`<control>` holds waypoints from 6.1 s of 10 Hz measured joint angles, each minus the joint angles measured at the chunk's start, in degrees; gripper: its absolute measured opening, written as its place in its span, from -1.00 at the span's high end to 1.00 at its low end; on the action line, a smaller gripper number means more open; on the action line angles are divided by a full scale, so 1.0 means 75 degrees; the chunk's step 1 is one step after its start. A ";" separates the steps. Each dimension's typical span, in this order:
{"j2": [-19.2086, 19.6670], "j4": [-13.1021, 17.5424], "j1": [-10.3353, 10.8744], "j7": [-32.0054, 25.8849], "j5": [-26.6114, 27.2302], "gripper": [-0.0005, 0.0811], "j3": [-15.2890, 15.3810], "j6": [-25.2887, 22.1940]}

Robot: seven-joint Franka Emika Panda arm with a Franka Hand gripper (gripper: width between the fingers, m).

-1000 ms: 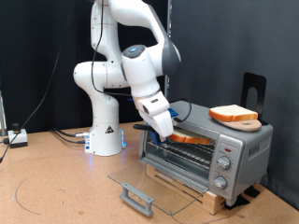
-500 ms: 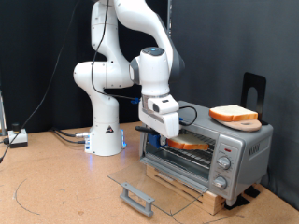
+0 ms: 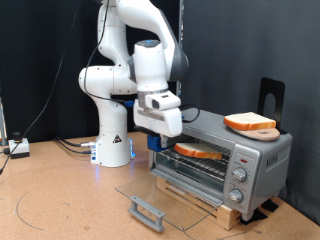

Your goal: Make a piece of toast with the oven

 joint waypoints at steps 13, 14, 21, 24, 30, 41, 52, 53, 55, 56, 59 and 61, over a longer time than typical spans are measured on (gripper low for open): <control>-0.0511 0.0671 -0.0725 -0.1573 0.1427 0.00 -0.1618 -0.2270; -0.0719 0.0808 -0.0723 -0.1629 0.1550 0.00 -0.1759 -0.2727; -0.1341 0.1224 -0.0674 -0.1051 0.1799 0.00 -0.1843 -0.4872; -0.1598 0.1003 -0.0382 -0.0434 0.2394 0.00 -0.1517 -0.5511; -0.2836 0.0128 0.0112 0.0978 0.3580 0.00 0.0067 -0.5048; -0.2995 -0.0452 0.0456 0.2050 0.5132 -0.45 0.2362 -0.3513; -0.3514 -0.0117 0.0425 0.1566 0.5468 -0.98 0.1253 -0.4233; -0.3474 -0.0080 0.0300 0.1513 0.5212 -0.98 0.1115 -0.4321; -0.3248 0.0127 -0.0079 0.1459 0.4576 -0.98 0.0565 -0.4862; -0.3130 0.0197 -0.0253 0.1307 0.4315 -0.98 0.0331 -0.4930; -0.2916 0.0250 -0.0853 0.1039 0.3642 -0.98 -0.0073 -0.4745; -0.2779 0.0253 -0.1354 0.1049 0.3211 -0.98 -0.0156 -0.4485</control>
